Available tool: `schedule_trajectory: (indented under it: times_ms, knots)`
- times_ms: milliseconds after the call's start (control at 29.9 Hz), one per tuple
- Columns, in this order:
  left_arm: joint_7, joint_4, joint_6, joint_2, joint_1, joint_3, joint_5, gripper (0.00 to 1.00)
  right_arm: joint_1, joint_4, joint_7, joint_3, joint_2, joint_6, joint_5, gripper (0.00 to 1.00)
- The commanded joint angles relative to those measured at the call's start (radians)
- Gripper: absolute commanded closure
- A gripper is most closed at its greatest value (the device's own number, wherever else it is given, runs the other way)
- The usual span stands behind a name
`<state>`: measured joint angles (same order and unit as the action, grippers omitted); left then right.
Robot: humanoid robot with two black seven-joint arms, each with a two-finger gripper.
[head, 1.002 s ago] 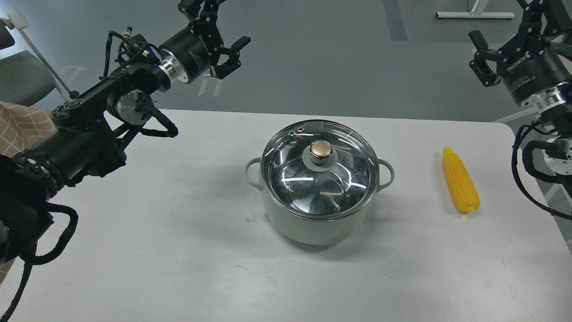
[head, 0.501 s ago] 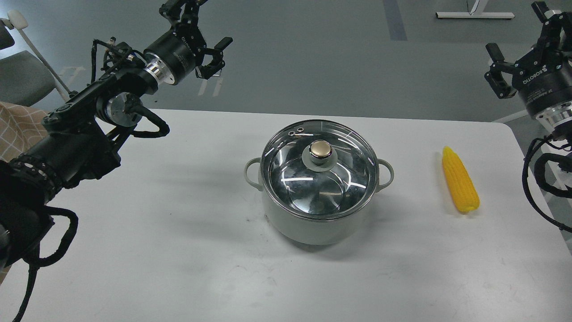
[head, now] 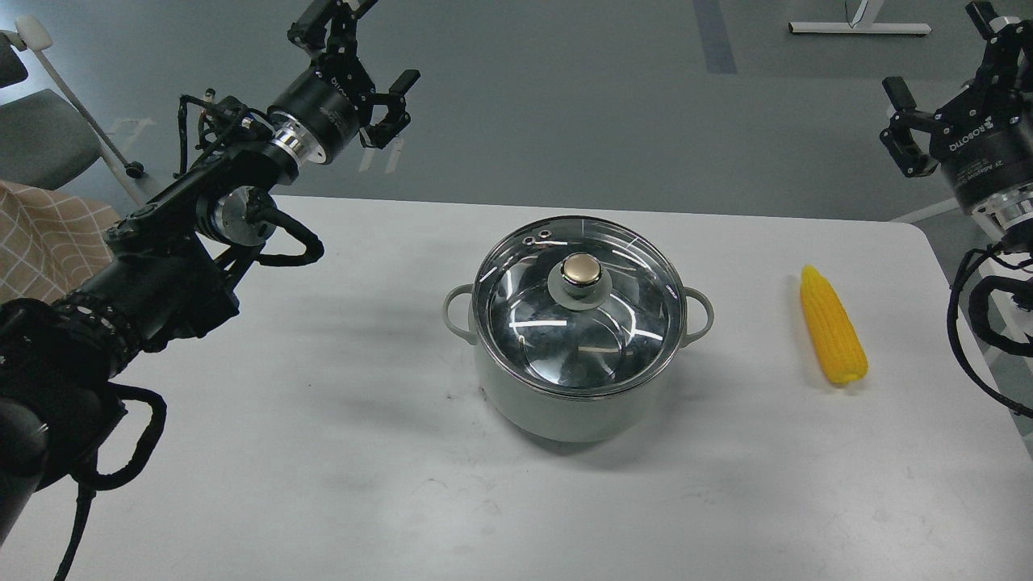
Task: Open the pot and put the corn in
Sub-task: 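Move the left gripper forward over the glass pot lid, then lower the left gripper and grasp the lid's knob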
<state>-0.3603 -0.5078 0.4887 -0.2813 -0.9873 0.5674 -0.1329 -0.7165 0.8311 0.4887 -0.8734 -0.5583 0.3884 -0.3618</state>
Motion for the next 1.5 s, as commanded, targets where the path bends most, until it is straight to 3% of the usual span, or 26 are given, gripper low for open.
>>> schedule_trajectory:
  times_ms: [0,301,501,601,835,1036,1270,1470]
  knots:
    - [-0.035,-0.009,0.000,0.001,0.010,0.003,-0.002,0.02,0.000,0.002,0.000,0.001,0.000,-0.005,0.000,0.00]
    - [-0.035,-0.032,0.000,0.002,0.012,-0.004,-0.004,0.02,-0.004,0.006,0.000,0.001,-0.002,-0.011,0.000,0.00]
    - [-0.037,-0.141,0.000,-0.035,-0.001,-0.001,-0.161,0.02,0.000,0.025,0.000,0.001,-0.034,-0.013,0.000,0.00]
    - [-0.040,-0.282,-0.004,-0.096,-0.001,0.000,-0.314,0.03,0.008,0.043,0.000,0.001,-0.061,-0.016,0.001,0.00]
    - [-0.072,-0.585,-0.215,-0.194,0.004,0.005,-0.751,0.04,0.017,0.049,0.000,-0.009,-0.072,-0.026,0.001,0.00]
    - [-0.074,-0.832,-0.373,-0.242,0.016,-0.009,-1.129,0.04,0.025,0.048,0.000,-0.010,-0.066,-0.026,0.000,0.00]
    - [-0.111,-0.919,-0.443,-0.230,0.056,-0.011,-1.724,0.05,0.041,0.048,0.000,-0.029,-0.066,-0.026,0.000,0.00]
    - [-0.111,-0.876,-0.478,-0.207,0.079,-0.033,-2.049,0.04,0.072,0.051,0.000,-0.062,-0.064,-0.026,0.000,0.00]
